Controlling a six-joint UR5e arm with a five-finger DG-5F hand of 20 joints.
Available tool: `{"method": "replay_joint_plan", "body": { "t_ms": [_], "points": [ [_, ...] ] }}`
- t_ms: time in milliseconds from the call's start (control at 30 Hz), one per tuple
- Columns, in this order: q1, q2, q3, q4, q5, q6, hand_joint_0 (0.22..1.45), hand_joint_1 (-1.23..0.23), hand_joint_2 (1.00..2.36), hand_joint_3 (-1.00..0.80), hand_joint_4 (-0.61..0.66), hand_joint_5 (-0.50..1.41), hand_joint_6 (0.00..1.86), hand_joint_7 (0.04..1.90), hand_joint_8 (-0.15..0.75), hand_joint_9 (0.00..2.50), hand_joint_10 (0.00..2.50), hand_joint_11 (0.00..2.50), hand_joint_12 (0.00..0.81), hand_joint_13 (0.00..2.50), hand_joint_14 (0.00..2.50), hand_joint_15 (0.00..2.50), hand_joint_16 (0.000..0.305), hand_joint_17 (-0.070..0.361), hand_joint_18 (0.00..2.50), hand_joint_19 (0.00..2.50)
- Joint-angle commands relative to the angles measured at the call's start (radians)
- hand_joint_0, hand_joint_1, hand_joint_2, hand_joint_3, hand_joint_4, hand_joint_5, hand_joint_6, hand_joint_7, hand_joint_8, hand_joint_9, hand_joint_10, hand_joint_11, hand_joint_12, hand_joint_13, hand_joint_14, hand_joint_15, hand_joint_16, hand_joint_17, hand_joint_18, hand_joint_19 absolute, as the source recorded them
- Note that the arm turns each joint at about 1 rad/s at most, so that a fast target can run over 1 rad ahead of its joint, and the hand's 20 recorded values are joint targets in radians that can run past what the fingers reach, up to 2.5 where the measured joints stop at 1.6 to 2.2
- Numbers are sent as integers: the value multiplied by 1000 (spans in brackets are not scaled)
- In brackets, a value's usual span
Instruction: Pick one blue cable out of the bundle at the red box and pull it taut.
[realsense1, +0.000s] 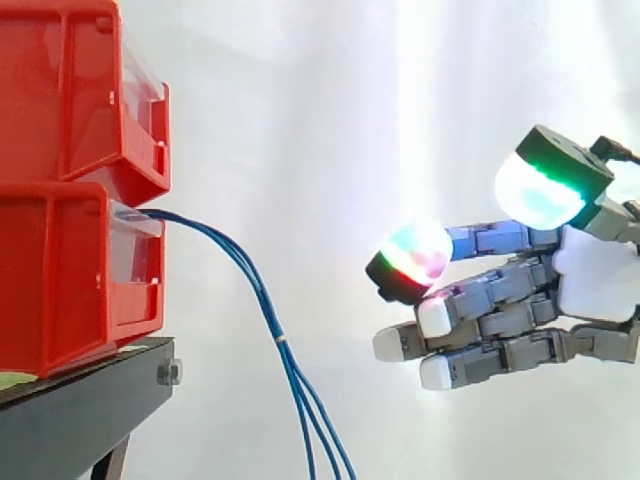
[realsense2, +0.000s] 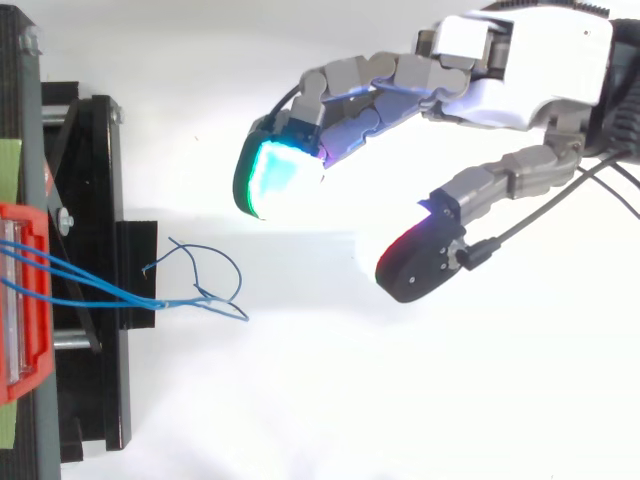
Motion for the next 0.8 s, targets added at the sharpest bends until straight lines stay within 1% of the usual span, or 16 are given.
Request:
{"method": "replay_joint_plan", "body": {
  "t_ms": [0, 33, 67, 100, 133, 167, 200, 333, 367, 400, 567, 633, 667, 733, 767],
  "points": [
    [1, -36, 8, 38, -5, -14, 558, -684, 1000, -495, 333, -133, 502, 1136, 358, 611, 11, 484, 398, 383, 3, 109, 54, 122, 409, 237],
    [0, -47, 14, 49, -6, -11, 555, -682, 1000, -493, 340, -135, 503, 1130, 360, 612, 10, 471, 399, 383, 3, 109, 54, 122, 406, 233],
    [0, -59, 31, 57, -9, -11, 554, -675, 1000, -496, 338, -135, 503, 1122, 359, 614, 10, 480, 398, 384, 3, 113, 53, 119, 394, 230],
    [0, -76, 44, 57, -20, -9, 552, -671, 1000, -495, 342, -135, 503, 1121, 360, 615, 10, 477, 399, 384, 3, 113, 53, 119, 392, 223],
    [0, -76, 44, 57, -20, -9, 552, -671, 1000, -495, 347, -137, 503, 1111, 361, 614, 12, 476, 398, 385, 3, 111, 53, 119, 379, 222],
    [0, -81, 53, 55, -23, -8, 552, -671, 1000, -495, 353, -137, 503, 1105, 359, 616, 10, 468, 399, 385, 3, 116, 53, 118, 374, 224],
    [1, -96, 65, 51, -29, -6, 552, -669, 1000, -496, 354, -138, 503, 1103, 360, 616, 10, 468, 400, 386, 4, 117, 52, 118, 370, 217],
    [-2, -147, 133, 47, -60, 32, 552, -667, 1000, -493, 356, -138, 503, 1087, 363, 621, 10, 469, 400, 387, 3, 113, 52, 117, 359, 209],
    [-2, -147, 133, 47, -60, 32, 553, -665, 1000, -497, 356, -139, 503, 1085, 363, 621, 12, 476, 399, 387, 3, 114, 52, 117, 357, 209],
    [-2, -159, 143, 47, -60, 34, 552, -666, 1000, -494, 357, -139, 503, 1085, 363, 622, 10, 469, 399, 387, 3, 111, 52, 117, 357, 209],
    [1, -184, 166, 52, -57, 32, 552, -665, 1000, -493, 361, -139, 503, 1075, 361, 620, 10, 468, 400, 385, 4, 112, 52, 117, 354, 209],
    [4, -210, 191, 52, -57, 34, 552, -664, 1000, -495, 358, -140, 503, 1081, 361, 619, 12, 468, 399, 386, 3, 110, 52, 117, 352, 210],
    [4, -210, 191, 52, -57, 34, 552, -664, 1000, -494, 360, -140, 503, 1079, 362, 621, 10, 469, 399, 386, 4, 113, 52, 117, 352, 212],
    [4, -245, 234, 46, -60, 38, 553, -664, 1000, -496, 363, -140, 503, 1079, 362, 620, 12, 468, 399, 386, 3, 109, 52, 117, 350, 210],
    [4, -253, 243, 46, -60, 38, 553, -664, 1001, -496, 360, -140, 503, 1078, 360, 621, 10, 471, 399, 386, 3, 106, 52, 117, 350, 212]
  ]
}}
